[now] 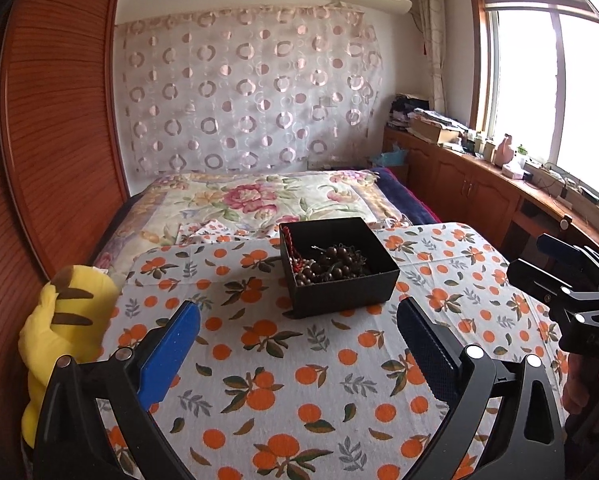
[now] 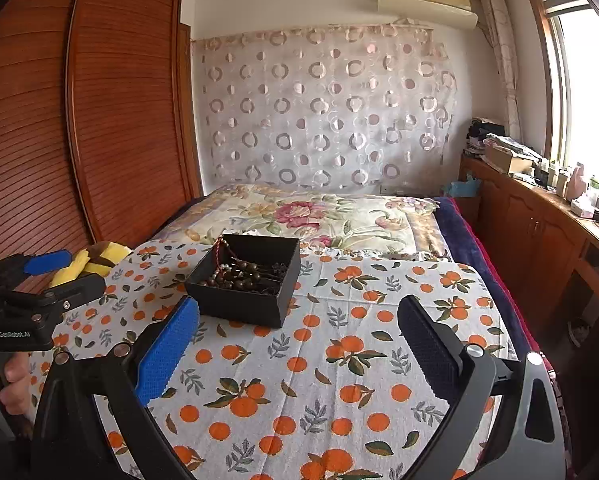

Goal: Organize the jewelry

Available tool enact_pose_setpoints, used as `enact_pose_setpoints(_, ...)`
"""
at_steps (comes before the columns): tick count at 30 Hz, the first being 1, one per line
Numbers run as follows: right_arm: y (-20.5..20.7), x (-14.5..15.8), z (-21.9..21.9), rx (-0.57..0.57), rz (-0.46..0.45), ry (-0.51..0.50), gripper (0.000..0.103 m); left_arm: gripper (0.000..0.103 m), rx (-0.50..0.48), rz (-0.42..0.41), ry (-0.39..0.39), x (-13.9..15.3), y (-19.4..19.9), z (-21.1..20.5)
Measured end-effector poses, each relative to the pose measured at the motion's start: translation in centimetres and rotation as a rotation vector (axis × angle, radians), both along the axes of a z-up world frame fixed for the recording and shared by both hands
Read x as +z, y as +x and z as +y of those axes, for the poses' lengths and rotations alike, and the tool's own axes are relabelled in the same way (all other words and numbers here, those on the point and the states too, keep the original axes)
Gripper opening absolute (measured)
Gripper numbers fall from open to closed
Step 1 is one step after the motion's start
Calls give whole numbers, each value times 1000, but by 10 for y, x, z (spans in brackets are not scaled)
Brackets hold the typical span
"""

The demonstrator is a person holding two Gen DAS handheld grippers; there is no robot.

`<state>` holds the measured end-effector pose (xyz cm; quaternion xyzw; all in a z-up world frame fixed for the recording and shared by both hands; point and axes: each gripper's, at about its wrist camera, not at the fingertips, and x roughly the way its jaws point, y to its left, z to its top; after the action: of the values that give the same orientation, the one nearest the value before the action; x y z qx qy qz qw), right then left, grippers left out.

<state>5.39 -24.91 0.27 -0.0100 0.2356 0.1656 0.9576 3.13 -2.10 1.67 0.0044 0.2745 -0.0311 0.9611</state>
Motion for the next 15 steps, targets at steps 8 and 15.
enact_pose_setpoints(8, -2, -1, 1, -4, 0, 0, 100, 95, 4, -4, -5, 0, -3, 1)
enact_pose_setpoints(15, -3, -1, -2, -16, 1, 1, 100, 95, 4, -6, -3, 0, -3, 1)
